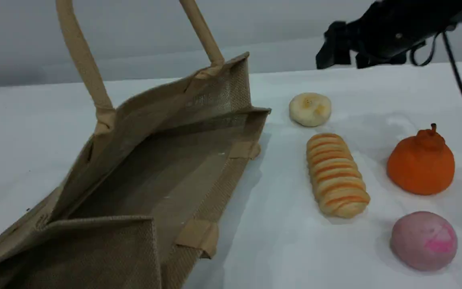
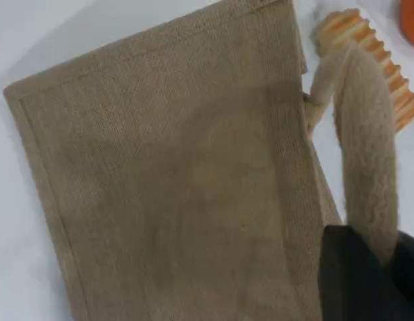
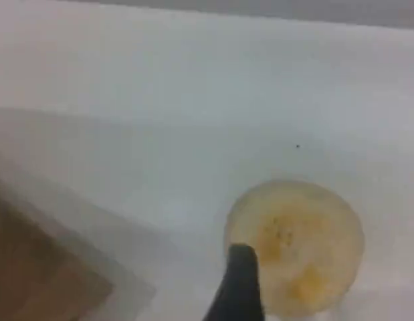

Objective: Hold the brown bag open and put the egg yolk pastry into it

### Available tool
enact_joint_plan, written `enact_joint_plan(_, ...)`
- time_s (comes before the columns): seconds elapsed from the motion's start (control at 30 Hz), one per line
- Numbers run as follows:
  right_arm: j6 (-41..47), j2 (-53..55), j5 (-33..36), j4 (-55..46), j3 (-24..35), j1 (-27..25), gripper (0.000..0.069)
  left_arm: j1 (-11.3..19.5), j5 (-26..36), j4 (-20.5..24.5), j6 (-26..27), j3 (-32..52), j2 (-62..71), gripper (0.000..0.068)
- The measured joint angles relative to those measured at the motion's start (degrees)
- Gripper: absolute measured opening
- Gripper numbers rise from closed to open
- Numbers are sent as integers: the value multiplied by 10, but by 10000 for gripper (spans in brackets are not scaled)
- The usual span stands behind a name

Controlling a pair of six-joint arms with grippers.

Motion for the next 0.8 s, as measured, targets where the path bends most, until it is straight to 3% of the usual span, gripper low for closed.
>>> enact_joint_plan(0.23, 0, 72, -23, 0, -62, 0, 565, 0, 0, 1, 0, 0, 0, 92)
enact_joint_plan(0.8, 1, 154, -31, 0, -130, 0, 565, 0, -1, 0, -12, 0, 0, 92)
